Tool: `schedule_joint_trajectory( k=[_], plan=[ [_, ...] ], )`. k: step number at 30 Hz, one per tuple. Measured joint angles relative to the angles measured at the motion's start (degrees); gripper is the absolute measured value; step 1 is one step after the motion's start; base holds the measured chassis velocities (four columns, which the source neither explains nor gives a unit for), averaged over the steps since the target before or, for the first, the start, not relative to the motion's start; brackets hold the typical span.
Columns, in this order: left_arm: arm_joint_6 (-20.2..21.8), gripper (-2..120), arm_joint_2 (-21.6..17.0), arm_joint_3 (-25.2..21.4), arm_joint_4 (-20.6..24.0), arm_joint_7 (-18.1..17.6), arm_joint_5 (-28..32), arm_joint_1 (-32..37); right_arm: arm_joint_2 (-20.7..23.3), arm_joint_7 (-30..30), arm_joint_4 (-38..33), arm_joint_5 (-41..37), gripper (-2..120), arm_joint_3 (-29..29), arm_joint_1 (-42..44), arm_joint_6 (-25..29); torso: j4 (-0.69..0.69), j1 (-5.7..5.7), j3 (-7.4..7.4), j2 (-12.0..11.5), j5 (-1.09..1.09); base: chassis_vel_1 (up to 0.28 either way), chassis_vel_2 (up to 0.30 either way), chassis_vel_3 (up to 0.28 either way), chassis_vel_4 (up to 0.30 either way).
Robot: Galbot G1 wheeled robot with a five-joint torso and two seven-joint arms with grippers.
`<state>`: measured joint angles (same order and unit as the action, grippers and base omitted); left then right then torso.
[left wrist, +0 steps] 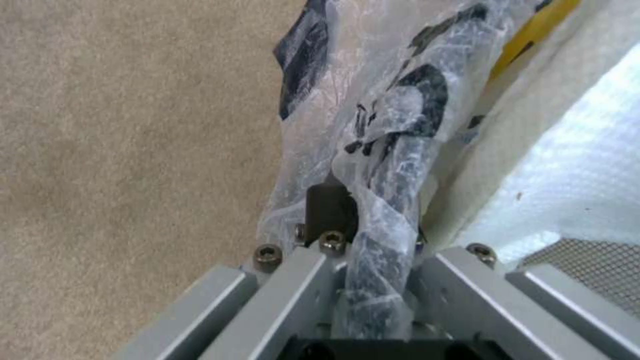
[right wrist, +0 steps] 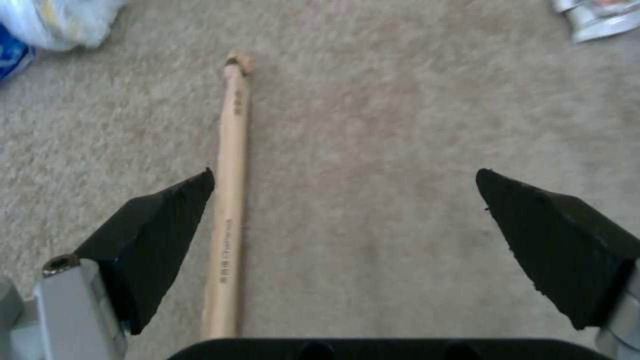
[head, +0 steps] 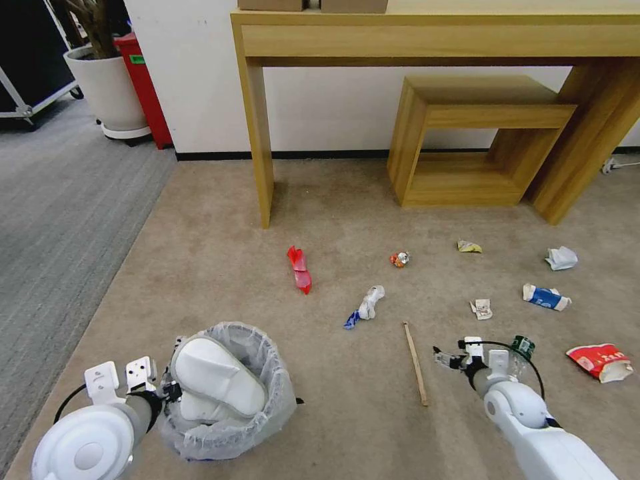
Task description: Pick up the trash bin and place the garbage on the floor into it.
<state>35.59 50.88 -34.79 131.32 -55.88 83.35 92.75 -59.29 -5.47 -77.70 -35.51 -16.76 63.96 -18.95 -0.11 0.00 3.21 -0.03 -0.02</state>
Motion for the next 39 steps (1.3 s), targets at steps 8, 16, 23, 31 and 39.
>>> schedule_joint_trajectory(
  k=[8,16,23,31,39],
  plan=[
    [0.0,0,0.7,0.4,-0.8,-0.1,-0.6,0.1,-2.1,0.6,4.7,1.7,100,3.4,-3.3,0.6,0.0,0.0,0.0,0.0,0.0,0.0,0.0,0.0,0.0],
    [0.0,0,1.3,1.1,-1.7,-0.1,-1.3,0.1,-6.0,-0.8,8.9,3.2,100,6.7,-6.3,0.8,0.0,0.0,0.0,0.0,0.0,0.0,0.0,0.0,0.0],
    [0.0,0,1.5,1.5,-2.2,0.0,-1.8,0.1,-7.1,-1.2,11.2,4.0,100,7.5,-7.6,1.5,0.0,0.0,0.0,0.0,0.0,0.0,0.0,0.0,0.0],
    [-0.1,0,1.5,2.1,-2.7,0.1,-2.2,-0.1,-7.7,-0.2,13.8,4.8,100,7.7,-8.7,2.6,0.0,0.0,0.0,0.0,0.0,0.0,0.0,0.0,0.0],
    [-0.1,0,1.6,2.7,-3.3,0.2,-2.7,-0.3,-9.2,0.1,16.4,5.7,100,8.4,-9.9,3.3,0.0,0.0,0.0,0.0,0.02,0.0,0.0,0.0,0.0]
  ],
)
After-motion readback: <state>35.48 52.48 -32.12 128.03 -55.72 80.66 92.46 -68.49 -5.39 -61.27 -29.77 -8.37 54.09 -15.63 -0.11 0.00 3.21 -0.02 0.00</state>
